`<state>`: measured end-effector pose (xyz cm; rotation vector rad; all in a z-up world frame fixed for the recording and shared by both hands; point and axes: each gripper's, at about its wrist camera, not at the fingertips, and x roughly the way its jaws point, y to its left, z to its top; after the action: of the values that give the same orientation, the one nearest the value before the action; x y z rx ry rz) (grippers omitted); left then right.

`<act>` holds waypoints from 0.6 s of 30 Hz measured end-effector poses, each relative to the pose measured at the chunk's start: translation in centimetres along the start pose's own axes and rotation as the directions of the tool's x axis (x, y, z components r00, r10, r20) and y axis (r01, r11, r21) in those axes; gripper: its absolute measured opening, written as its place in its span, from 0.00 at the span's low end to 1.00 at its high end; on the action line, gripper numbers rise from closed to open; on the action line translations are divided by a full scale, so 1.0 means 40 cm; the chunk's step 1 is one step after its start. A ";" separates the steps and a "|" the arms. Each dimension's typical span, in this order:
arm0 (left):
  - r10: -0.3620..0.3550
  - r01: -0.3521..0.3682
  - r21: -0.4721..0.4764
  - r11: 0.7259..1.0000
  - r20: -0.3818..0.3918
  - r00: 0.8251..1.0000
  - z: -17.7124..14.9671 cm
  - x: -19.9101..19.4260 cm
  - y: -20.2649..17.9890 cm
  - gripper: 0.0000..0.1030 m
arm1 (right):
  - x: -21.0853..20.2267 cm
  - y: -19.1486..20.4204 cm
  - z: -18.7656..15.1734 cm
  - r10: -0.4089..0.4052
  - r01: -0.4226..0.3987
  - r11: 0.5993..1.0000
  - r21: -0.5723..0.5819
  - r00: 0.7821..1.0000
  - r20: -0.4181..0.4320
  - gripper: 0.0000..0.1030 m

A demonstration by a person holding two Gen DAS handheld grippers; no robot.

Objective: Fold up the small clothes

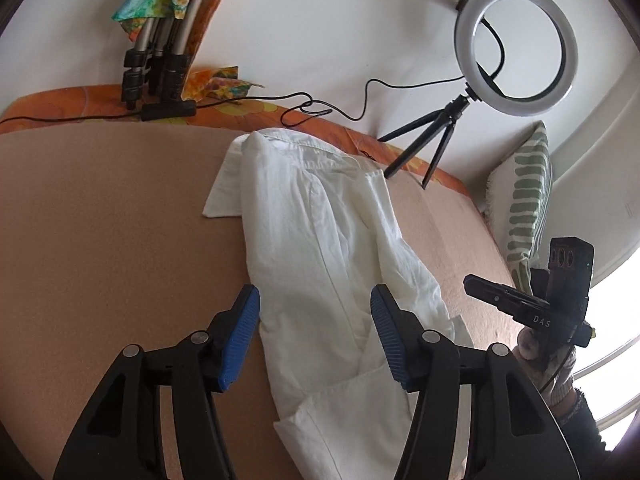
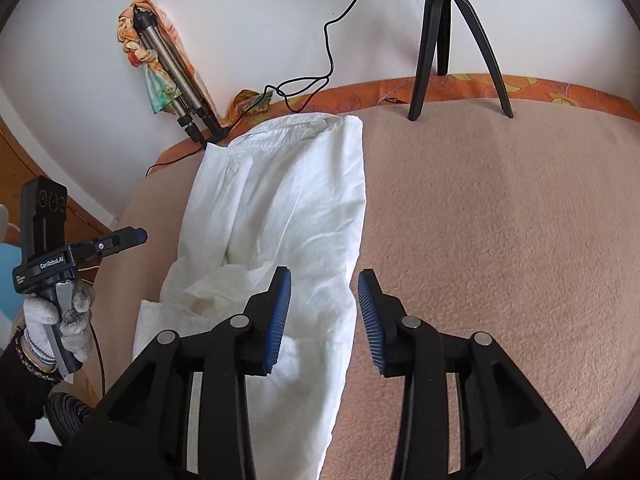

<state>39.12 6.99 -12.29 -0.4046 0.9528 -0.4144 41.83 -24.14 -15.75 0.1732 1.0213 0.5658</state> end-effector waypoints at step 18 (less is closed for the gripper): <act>-0.012 0.009 -0.123 0.992 -0.027 1.000 0.183 0.203 0.120 0.43 | 0.312 -0.104 0.252 0.114 -0.111 0.992 0.055 0.991 -0.064 0.36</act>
<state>50.23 8.02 -16.53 -0.5171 1.0063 -0.3726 56.76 -19.92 -21.58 0.2598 1.0970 0.6517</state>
